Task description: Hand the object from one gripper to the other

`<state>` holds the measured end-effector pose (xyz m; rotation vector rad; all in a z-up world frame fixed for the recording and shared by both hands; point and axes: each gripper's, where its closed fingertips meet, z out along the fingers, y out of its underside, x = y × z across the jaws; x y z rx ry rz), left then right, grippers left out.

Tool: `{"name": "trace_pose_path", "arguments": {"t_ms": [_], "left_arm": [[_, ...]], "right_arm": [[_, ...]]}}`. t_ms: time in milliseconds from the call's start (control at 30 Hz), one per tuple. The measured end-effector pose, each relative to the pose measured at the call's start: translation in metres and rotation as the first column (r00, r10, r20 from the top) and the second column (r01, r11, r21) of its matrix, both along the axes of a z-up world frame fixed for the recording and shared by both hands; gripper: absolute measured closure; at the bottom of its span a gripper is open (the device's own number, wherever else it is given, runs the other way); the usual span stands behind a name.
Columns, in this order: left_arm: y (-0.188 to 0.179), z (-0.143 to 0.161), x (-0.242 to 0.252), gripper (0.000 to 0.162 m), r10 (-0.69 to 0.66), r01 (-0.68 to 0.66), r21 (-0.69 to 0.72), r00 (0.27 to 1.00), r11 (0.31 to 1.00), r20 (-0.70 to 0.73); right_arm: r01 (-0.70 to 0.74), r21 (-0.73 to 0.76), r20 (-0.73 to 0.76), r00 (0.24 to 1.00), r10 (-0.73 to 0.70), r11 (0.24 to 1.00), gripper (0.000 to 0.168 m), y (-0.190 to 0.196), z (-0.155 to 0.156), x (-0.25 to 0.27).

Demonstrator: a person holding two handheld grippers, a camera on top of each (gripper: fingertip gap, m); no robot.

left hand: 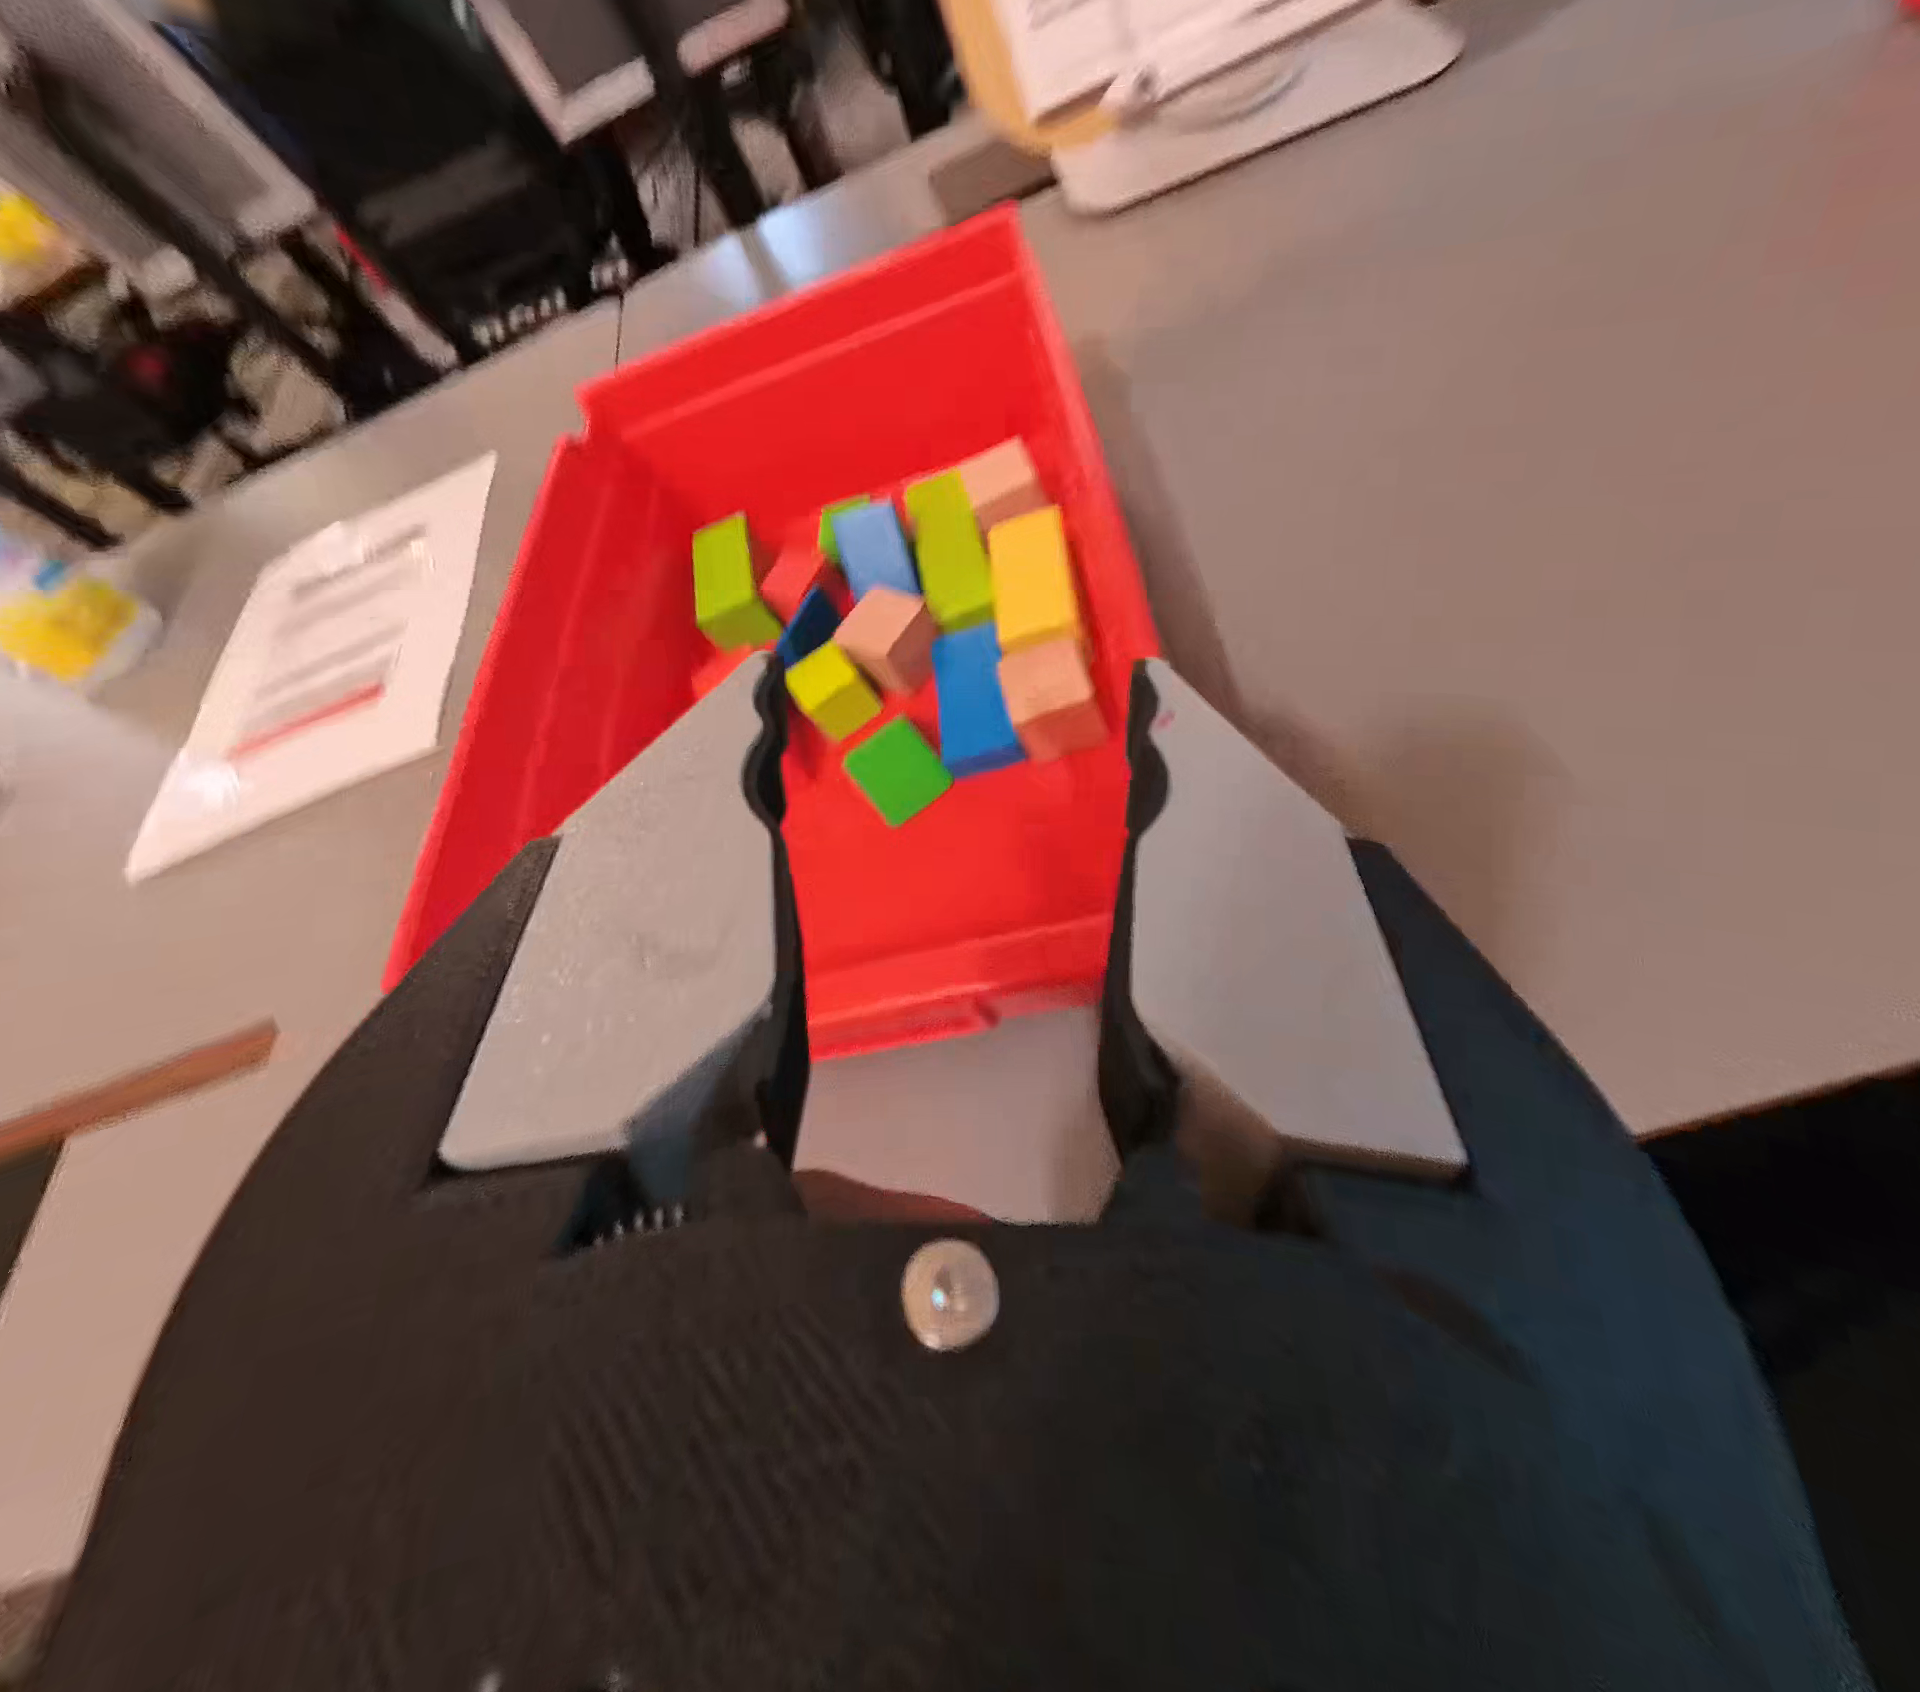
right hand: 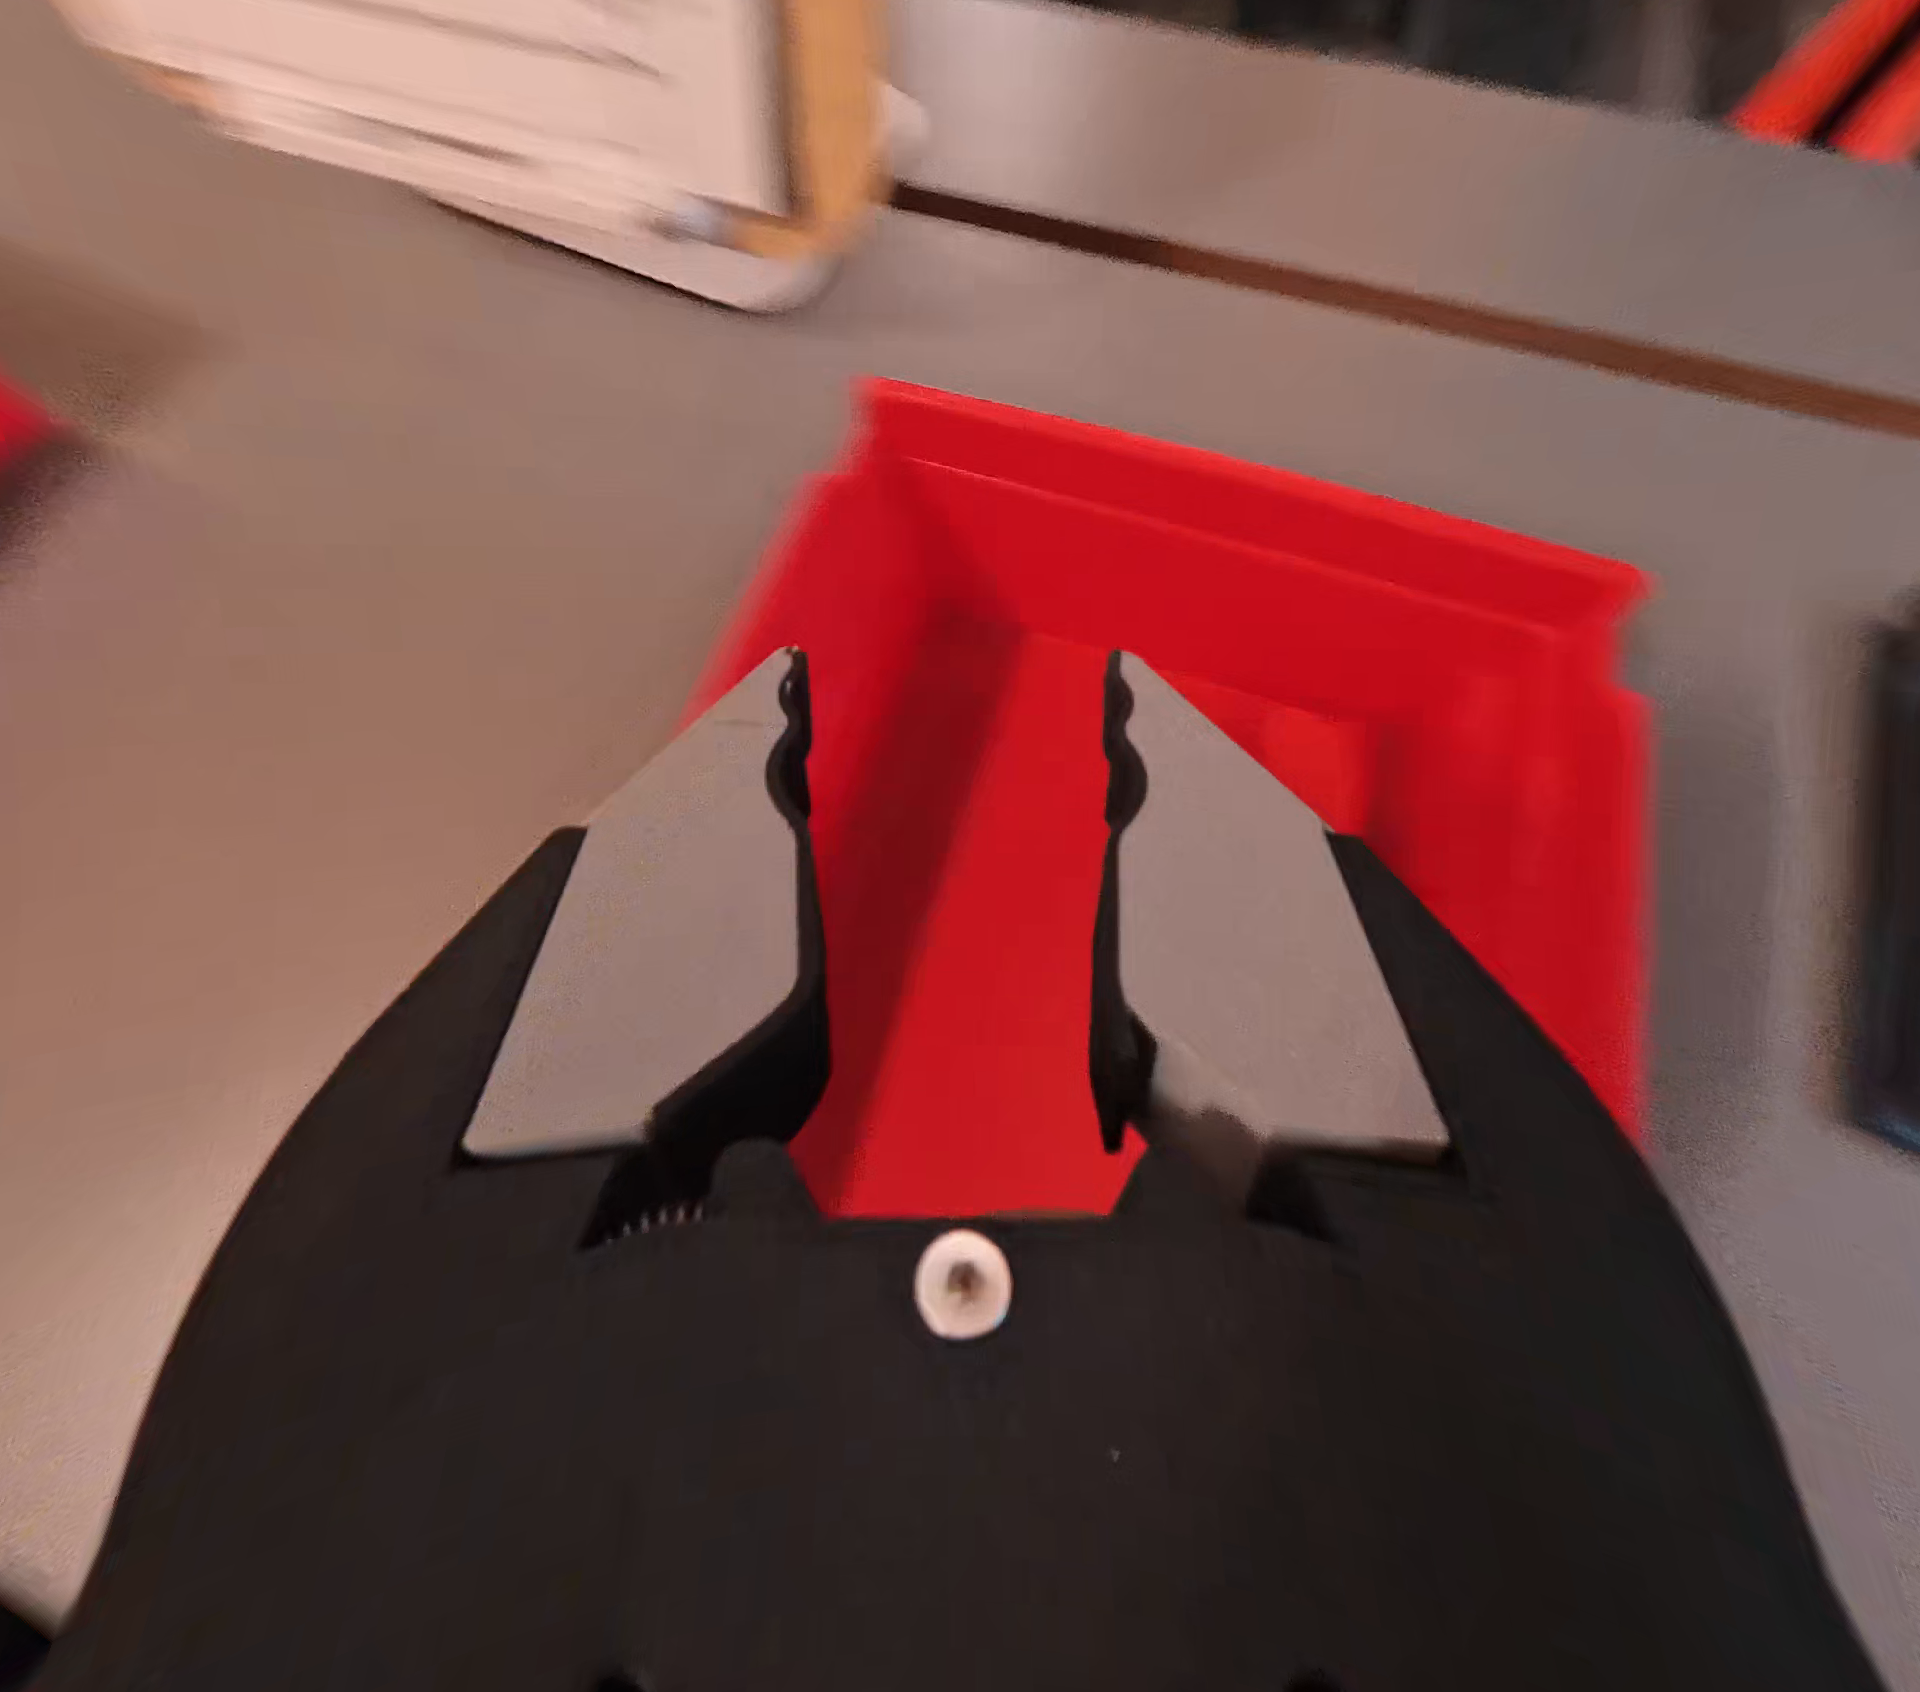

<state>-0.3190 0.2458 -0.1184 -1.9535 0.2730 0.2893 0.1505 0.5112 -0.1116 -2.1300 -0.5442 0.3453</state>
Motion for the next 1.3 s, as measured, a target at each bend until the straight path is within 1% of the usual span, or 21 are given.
{"name": "trace_pose_path", "arguments": {"t_ms": [33, 100, 133, 167, 233, 300, 333, 367, 433, 500, 600, 667, 733, 833, 867, 967, 1100, 1167, 1233, 1300], "left_arm": [[0.0, -0.008, -0.01, 0.097, 0.02, -0.019, -0.029, 0.999, 0.999, 0.04], [0.0, -0.018, -0.022, 0.097, 0.042, -0.033, -0.061, 0.99, 0.998, 0.138], [0.003, -0.019, -0.027, 0.097, 0.061, -0.051, -0.063, 0.983, 0.997, 0.17], [0.007, -0.02, -0.032, 0.097, 0.081, -0.069, -0.072, 0.981, 0.995, 0.174], [0.017, -0.026, -0.038, 0.097, 0.085, -0.072, -0.121, 0.99, 0.99, 0.109], [0.031, -0.037, -0.044, 0.097, 0.077, -0.061, -0.227, 0.995, 0.972, 0.064], [0.038, -0.041, -0.048, 0.097, 0.079, -0.058, -0.286, 0.995, 0.956, 0.061], [0.047, -0.044, -0.053, 0.102, 0.08, -0.057, -0.335, 0.995, 0.941, 0.055], [0.064, -0.048, -0.066, 0.11, 0.089, -0.08, -0.397, 0.996, 0.914, 0.005], [0.08, -0.058, -0.076, 0.118, 0.076, -0.082, -0.453, 0.997, 0.887, -0.031], [0.096, -0.083, -0.085, 0.118, 0.064, -0.083, -0.548, 0.997, 0.832, -0.053], [0.101, -0.102, -0.086, 0.118, 0.042, -0.06, -0.608, 0.998, 0.792, -0.043], [0.104, -0.116, -0.092, 0.118, 0.037, -0.072, -0.645, 0.997, 0.761, -0.067], [0.111, -0.119, -0.097, 0.122, 0.021, -0.067, -0.644, 0.997, 0.762, -0.08], [0.112, -0.118, -0.099, 0.118, 0.027, -0.071, -0.646, 0.997, 0.76, -0.078], [0.114, -0.119, -0.101, 0.115, 0.035, -0.067, -0.653, 0.997, 0.754, -0.062], [0.114, -0.12, -0.103, 0.11, 0.029, -0.078, -0.664, 0.996, 0.744, -0.084], [0.112, -0.122, -0.108, 0.103, 0.022, -0.096, -0.674, 0.993, 0.732, -0.117], [0.111, -0.123, -0.11, 0.105, -0.014, -0.087, -0.682, 0.99, 0.726, -0.142], [0.108, -0.123, -0.108, 0.108, -0.097, -0.047, -0.7, 0.981, 0.712, -0.165]], "right_arm": [[-0.085, 0.03, -0.065, 0.994, 0.086, 0.996, 0.114, -0.023, 0.014, -0.022], [-0.233, 0.084, -0.143, 0.959, 0.244, 0.969, 0.113, -0.072, 0.032, -0.059], [-0.281, 0.113, -0.154, 0.943, 0.296, 0.953, 0.111, -0.092, 0.036, -0.073], [-0.309, 0.141, -0.148, 0.933, 0.329, 0.941, 0.109, -0.109, 0.035, -0.083], [-0.356, 0.165, -0.116, 0.919, 0.377, 0.92, 0.107, -0.132, 0.027, -0.099], [-0.405, 0.154, -0.12, 0.897, 0.424, 0.901, 0.106, -0.144, 0.019, -0.111], [-0.421, 0.149, -0.143, 0.886, 0.441, 0.895, 0.106, -0.147, 0.018, -0.115], [-0.431, 0.14, -0.166, 0.877, 0.45, 0.891, 0.106, -0.147, 0.018, -0.117], [-0.448, 0.12, -0.184, 0.867, 0.463, 0.886, 0.104, -0.147, 0.019, -0.117], [-0.444, 0.142, -0.212, 0.86, 0.465, 0.885, 0.105, -0.148, 0.025, -0.111], [-0.445, 0.155, -0.22, 0.855, 0.47, 0.882, 0.105, -0.15, 0.028, -0.103], [-0.438, 0.157, -0.214, 0.86, 0.464, 0.885, 0.105, -0.15, 0.026, -0.097], [-0.442, 0.157, -0.217, 0.857, 0.468, 0.883, 0.105, -0.152, 0.027, -0.094], [-0.432, 0.173, -0.214, 0.861, 0.462, 0.885, 0.105, -0.153, 0.032, -0.09], [-0.432, 0.178, -0.215, 0.86, 0.463, 0.884, 0.105, -0.153, 0.034, -0.09], [-0.44, 0.184, -0.209, 0.856, 0.473, 0.879, 0.105, -0.156, 0.036, -0.093], [-0.452, 0.205, -0.189, 0.852, 0.488, 0.868, 0.105, -0.162, 0.04, -0.098], [-0.457, 0.215, -0.181, 0.85, 0.495, 0.863, 0.105, -0.165, 0.042, -0.1], [-0.461, 0.215, -0.179, 0.848, 0.498, 0.861, 0.105, -0.166, 0.041, -0.101], [-0.467, 0.204, -0.18, 0.846, 0.502, 0.86, 0.105, -0.168, 0.038, -0.101]]}}
